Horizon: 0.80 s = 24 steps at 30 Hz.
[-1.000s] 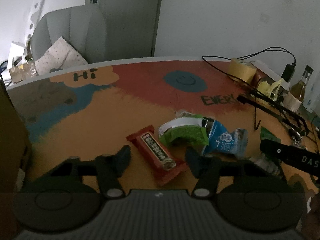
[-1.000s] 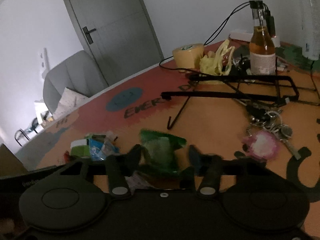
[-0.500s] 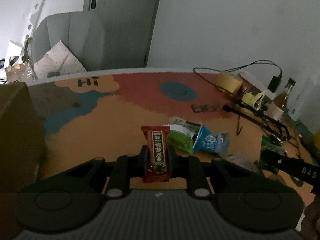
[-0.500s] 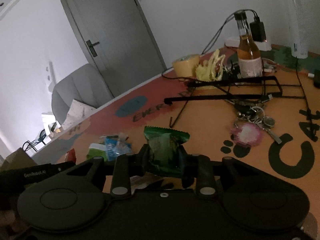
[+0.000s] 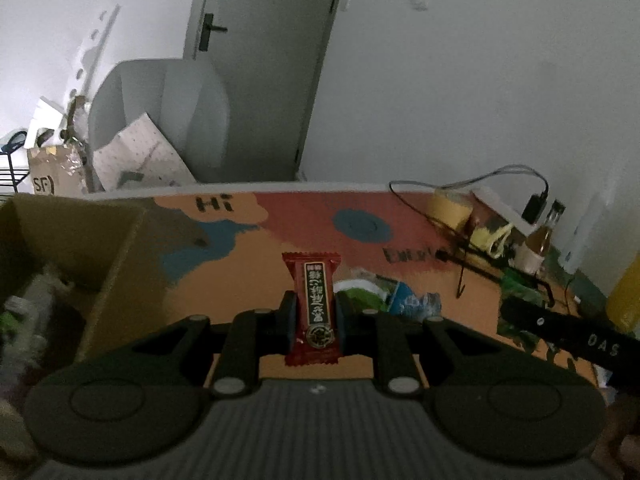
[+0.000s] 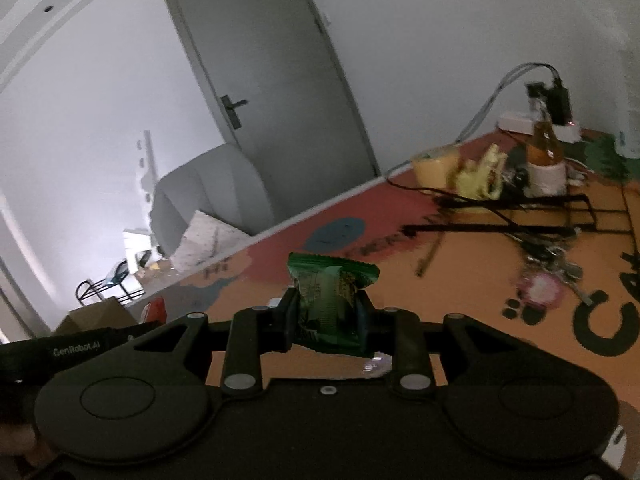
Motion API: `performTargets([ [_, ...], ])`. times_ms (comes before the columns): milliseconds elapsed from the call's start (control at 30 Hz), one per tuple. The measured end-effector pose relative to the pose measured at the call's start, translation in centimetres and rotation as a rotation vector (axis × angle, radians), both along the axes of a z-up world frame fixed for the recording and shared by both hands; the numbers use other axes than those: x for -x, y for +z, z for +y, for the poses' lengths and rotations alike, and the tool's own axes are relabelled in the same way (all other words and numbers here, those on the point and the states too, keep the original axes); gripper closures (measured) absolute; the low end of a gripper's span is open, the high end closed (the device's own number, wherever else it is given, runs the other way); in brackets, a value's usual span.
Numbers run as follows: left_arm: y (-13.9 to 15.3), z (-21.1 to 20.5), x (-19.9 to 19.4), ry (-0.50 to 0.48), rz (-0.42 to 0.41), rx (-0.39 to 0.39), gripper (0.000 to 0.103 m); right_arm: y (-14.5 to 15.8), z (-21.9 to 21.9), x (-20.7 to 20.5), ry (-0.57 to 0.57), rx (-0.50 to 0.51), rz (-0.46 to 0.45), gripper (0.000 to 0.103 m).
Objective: Organize snacks
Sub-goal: 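Carry the red bar and green bag over the cardboard box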
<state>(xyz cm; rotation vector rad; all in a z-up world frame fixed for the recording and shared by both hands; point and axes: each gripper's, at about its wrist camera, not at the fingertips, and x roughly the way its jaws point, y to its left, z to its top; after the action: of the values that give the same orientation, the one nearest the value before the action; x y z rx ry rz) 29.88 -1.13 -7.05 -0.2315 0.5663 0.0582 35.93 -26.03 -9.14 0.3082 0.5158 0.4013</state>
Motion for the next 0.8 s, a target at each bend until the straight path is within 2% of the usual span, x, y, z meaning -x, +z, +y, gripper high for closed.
performTargets([
  [333, 2.5, 4.2, 3.3, 0.084, -0.054, 0.004, 0.085, 1.9, 5.4, 0.7, 0.121, 0.0, -0.04, 0.076],
  [800, 3.5, 10.2, 6.7, 0.205, -0.082, 0.023, 0.085, 3.6, 11.9, 1.9, 0.235, 0.01, -0.075, 0.076],
])
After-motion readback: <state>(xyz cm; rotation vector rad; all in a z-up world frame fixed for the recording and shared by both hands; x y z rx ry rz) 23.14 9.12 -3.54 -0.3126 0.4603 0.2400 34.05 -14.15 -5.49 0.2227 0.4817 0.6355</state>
